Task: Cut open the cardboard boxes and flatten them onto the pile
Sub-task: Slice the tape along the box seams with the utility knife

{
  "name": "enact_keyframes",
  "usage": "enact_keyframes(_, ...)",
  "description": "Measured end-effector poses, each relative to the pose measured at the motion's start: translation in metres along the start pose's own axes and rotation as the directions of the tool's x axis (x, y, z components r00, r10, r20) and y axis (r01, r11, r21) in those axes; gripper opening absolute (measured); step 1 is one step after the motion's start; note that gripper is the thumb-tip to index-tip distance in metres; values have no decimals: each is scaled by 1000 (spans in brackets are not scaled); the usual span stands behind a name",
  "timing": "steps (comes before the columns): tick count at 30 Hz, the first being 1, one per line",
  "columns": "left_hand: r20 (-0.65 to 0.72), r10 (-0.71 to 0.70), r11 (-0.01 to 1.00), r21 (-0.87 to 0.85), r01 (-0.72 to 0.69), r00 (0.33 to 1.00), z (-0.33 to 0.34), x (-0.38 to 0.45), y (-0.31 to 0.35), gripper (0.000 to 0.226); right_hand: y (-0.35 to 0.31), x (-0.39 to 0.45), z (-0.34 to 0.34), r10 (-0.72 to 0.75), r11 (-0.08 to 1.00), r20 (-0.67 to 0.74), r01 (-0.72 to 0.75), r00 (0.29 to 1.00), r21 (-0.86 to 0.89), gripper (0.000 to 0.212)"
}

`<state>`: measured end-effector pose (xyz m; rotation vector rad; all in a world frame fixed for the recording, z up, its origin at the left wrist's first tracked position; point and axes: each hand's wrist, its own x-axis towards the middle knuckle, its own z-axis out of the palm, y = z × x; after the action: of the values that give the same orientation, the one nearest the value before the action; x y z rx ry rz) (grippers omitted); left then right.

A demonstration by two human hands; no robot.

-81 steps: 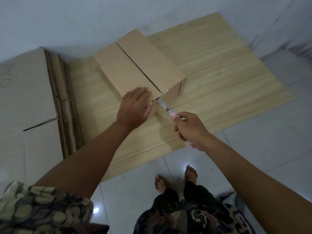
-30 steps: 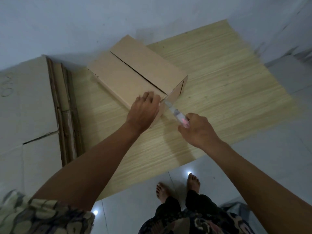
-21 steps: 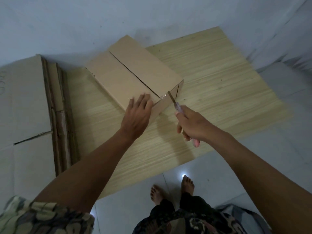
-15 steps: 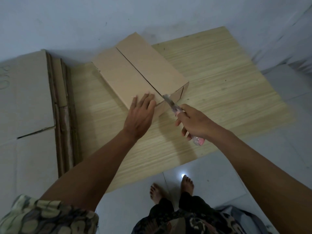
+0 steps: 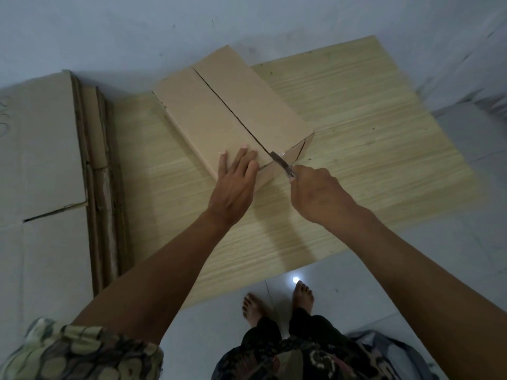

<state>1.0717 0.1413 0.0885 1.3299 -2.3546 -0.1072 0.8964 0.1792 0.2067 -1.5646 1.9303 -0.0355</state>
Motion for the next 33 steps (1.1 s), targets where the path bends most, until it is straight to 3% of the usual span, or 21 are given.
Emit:
enact_keyframes(2, -5, 4, 1000, -6, -4, 1000, 2, 0, -1, 26, -12, -1, 2, 18, 993, -2, -18, 1000, -113, 33)
enact_keyframes(4, -3, 0, 1000, -8, 0, 1000, 3, 1, -2, 27, -20, 1, -1, 48, 996, 11, -47, 999, -78, 30)
enact_keyframes(7, 2, -23, 1000, -18, 23, 1000, 1, 2, -5, 25, -7, 10, -10, 77, 970, 108, -99, 991, 222, 23)
enact_keyframes(10, -5, -17, 999, -40, 17, 1000, 1, 1, -5, 21, 17, 17, -14, -43, 880, 215, -64, 976, 470, 27)
enact_keyframes(12, 2, -17, 999, -44, 18, 1000, 0, 3, -6, 19, 26, 20, -8, -82, 836, 222, -54, 972, 546, 26)
enact_keyframes(23, 8, -22, 999, -35, 22, 1000, -2, 8, -9, 16, 29, 30, 18, -109, 731, 213, -67, 971, 679, 30)
enact_keyframes(27, 4, -33, 999, -38, 33, 999, -4, 11, -10, 21, 30, 23, 22, -189, 723, 275, -56, 943, 688, 26)
enact_keyframes(31, 20, -62, 997, -55, 63, 998, -7, 10, -9, 23, 22, 32, 22, -161, 691, 152, 1, 975, 723, 22)
enact_keyframes(33, 14, -65, 997, -46, 66, 998, -12, 9, -9, 25, 18, 36, 20, -167, 713, 157, 10, 973, 701, 24)
